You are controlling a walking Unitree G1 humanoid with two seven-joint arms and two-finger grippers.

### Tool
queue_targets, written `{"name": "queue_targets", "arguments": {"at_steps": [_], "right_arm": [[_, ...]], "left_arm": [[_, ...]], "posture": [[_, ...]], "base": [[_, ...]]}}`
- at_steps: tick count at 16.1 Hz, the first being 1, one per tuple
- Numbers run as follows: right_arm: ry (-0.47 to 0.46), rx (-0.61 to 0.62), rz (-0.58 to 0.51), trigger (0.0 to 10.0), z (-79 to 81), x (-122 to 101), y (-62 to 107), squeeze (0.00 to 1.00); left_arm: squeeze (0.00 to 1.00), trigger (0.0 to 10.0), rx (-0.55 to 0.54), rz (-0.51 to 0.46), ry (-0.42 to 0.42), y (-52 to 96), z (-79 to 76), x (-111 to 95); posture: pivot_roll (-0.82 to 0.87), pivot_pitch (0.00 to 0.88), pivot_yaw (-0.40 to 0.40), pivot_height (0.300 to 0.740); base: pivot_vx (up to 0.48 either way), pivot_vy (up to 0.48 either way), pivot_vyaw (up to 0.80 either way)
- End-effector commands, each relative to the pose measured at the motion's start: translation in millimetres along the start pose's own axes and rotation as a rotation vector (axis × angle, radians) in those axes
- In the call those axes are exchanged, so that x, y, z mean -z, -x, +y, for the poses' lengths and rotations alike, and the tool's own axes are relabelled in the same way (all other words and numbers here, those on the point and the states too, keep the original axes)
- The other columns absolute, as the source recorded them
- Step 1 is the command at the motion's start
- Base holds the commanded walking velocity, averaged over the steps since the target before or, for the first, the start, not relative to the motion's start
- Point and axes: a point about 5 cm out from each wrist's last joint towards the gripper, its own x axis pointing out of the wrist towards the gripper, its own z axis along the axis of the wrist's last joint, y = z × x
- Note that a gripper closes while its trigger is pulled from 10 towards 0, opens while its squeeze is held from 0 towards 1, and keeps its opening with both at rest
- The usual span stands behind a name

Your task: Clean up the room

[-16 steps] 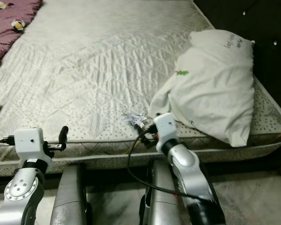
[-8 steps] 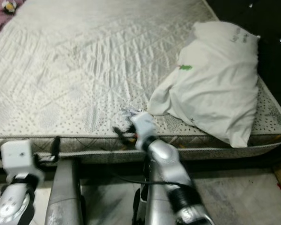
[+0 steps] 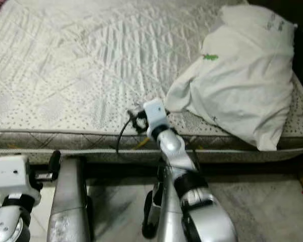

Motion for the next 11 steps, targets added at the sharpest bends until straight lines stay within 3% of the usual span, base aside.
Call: {"name": "queue_targets", "arguments": {"at_steps": [1,8,9,11], "right_arm": [[-0.007,0.035,0.025,10.0,-4.6,6.8,2.2,0.0],[0.01,0.064,0.267,10.0,8.2,30.4,-9.2,0.0],[-0.031,0.092,0.312,0.0,9.2,34.0,-9.5,0.0],[-0.05,0.1,0.307,0.0,8.9,30.5,-12.5,0.0]], "left_arm": [[0.0,10.0,0.001,0.005,-0.001,2.7,-0.6,-1.5],[0.0,10.0,0.036,0.017,0.007,-1.9,-7.6,-3.4],[0.0,10.0,0.087,0.002,-0.013,-2.2,-12.6,-5.4],[0.0,10.0,0.157,-0.016,-0.009,-2.9,-19.9,-8.7]], "posture": [[0.28,0.24,-0.114,0.495],[0.27,0.254,-0.114,0.495],[0.28,0.249,-0.121,0.495],[0.27,0.24,-0.129,0.495]], "base": [[0.0,0.0,0.0],[0.0,0.0,0.0],[0.0,0.0,0.0],[0.0,0.0,0.0]]}}
